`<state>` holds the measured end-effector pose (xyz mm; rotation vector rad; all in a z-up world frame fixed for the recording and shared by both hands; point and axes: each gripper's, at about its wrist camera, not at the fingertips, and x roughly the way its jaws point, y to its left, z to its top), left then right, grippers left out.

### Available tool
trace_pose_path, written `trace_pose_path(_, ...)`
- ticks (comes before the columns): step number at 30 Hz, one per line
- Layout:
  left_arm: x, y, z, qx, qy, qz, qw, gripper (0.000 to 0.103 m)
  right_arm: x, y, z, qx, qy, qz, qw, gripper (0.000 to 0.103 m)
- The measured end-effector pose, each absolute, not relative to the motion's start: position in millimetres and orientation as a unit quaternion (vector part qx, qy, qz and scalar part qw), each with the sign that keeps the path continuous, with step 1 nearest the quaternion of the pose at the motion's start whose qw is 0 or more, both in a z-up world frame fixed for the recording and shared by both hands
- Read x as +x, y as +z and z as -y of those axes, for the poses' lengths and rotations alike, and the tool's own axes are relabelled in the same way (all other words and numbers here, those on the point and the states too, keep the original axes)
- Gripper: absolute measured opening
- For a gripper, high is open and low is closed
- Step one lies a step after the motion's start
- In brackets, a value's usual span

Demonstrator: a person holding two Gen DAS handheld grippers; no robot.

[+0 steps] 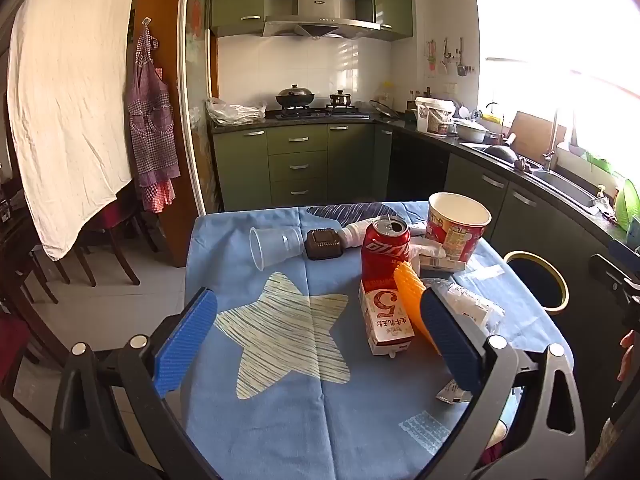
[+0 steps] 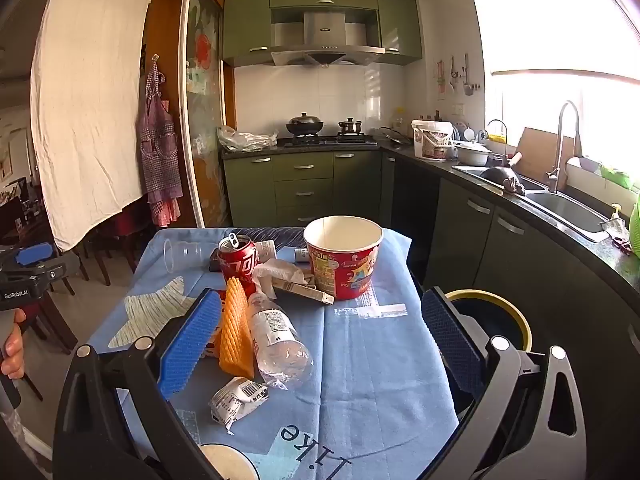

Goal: Collect trash

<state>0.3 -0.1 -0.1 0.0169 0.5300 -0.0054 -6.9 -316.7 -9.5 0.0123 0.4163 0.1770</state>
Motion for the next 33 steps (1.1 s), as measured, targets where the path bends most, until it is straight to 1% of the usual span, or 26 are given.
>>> trace_pose_path(33,1,-8,0,0.011,-0.003,-0.265,0.964,0.097,-2,-18,307,0.002,0.092,-0.211,0.973,0.099)
